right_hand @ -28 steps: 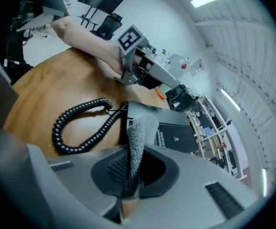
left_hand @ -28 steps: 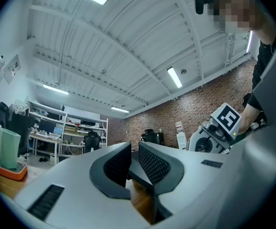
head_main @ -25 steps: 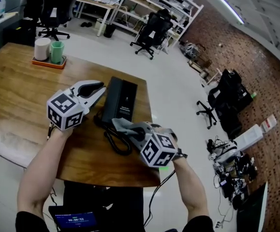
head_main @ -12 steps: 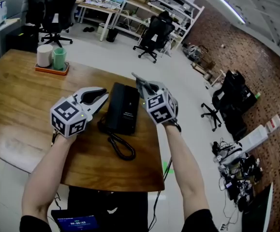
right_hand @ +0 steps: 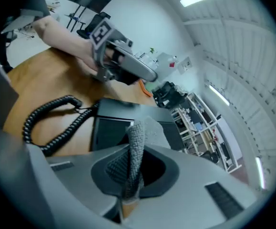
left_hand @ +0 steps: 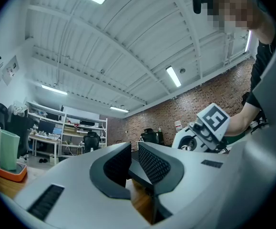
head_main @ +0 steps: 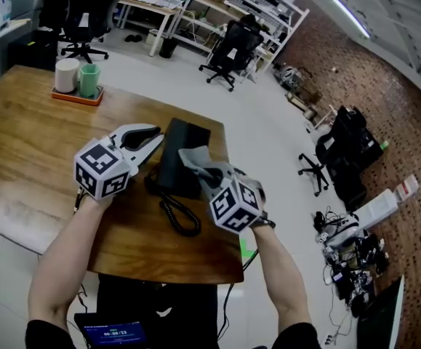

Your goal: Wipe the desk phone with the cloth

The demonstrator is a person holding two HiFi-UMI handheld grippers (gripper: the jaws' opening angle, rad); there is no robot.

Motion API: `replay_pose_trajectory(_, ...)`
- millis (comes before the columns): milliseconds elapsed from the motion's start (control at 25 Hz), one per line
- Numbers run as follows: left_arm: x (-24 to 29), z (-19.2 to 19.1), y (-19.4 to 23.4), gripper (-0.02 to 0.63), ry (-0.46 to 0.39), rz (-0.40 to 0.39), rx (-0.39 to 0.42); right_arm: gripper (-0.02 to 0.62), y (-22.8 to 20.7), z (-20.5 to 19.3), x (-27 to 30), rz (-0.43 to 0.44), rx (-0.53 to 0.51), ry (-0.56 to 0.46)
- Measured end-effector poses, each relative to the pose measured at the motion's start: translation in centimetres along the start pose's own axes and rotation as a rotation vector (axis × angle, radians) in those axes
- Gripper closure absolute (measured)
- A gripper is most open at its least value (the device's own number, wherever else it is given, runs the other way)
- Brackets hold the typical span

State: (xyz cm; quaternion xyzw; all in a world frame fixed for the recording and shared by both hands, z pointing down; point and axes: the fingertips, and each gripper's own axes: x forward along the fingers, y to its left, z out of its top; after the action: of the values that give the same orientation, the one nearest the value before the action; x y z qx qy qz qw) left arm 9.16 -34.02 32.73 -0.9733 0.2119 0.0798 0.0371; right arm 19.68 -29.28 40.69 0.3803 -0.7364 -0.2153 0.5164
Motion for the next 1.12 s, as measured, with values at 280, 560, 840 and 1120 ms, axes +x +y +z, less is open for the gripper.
replay_pose_trajectory(280,0.1,-0.5,-0.4,0.572,0.010,-0.011,0.039,0.569,7.1,0.4,-3.3,0.165,0.007,-0.066)
replay_pose_trajectory(560,-0.9,1.0,-2.0,0.572,-0.041,-0.096,-0.027,0.569,2.9,4.2,-12.5,-0.055,0.239,-0.375)
replay_pose_trajectory(840,-4.9,8.8,-11.5,0.571,-0.190,-0.313,-0.207,0.571,1.3,6.1,-29.3,-0.267,0.570,-0.845)
replay_pose_trajectory(1120,-10.3,13.5,-21.2,0.572,-0.288,-0.354,-0.261,0.569,3.5,4.0,-38.8,-0.423,0.647,-1.018)
